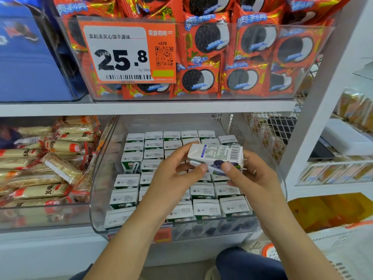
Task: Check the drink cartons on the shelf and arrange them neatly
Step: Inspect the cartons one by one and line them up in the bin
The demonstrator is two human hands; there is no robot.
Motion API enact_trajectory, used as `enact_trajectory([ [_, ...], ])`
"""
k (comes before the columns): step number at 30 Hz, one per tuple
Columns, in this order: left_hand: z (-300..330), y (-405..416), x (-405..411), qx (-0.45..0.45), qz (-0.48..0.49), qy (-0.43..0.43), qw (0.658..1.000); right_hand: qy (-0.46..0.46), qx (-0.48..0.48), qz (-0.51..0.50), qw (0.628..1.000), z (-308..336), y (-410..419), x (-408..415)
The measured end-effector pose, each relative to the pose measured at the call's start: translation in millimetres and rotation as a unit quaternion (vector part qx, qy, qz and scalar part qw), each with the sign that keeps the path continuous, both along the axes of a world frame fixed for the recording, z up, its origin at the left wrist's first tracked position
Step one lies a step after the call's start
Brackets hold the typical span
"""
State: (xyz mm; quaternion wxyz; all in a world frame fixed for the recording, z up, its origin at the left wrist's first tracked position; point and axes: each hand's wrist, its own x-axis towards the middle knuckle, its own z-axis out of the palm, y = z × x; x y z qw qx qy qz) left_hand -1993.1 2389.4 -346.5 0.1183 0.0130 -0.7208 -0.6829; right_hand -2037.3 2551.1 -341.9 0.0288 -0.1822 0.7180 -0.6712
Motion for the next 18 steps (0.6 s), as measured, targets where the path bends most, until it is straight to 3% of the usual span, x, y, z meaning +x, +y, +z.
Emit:
enact_trajectory([
  [4,0.3,2.2,1.4,-0.020,-0.008,-0.006,1.000,-0.005,-0.004,-0.011,1.000,-0.9,0.5,-0.6],
  [11,4.9,0.0,2.4,0.055,-0.024,-0.050,0.997,-0.046,-0.063,0.025,0.997,-0.2,5.5,-2.4],
  [18,6.4,4.4,4.3,0.075,-0.032,-0.058,0.995,-0.161,-0.221,0.046,0.961,2.6,6.2,-6.3],
])
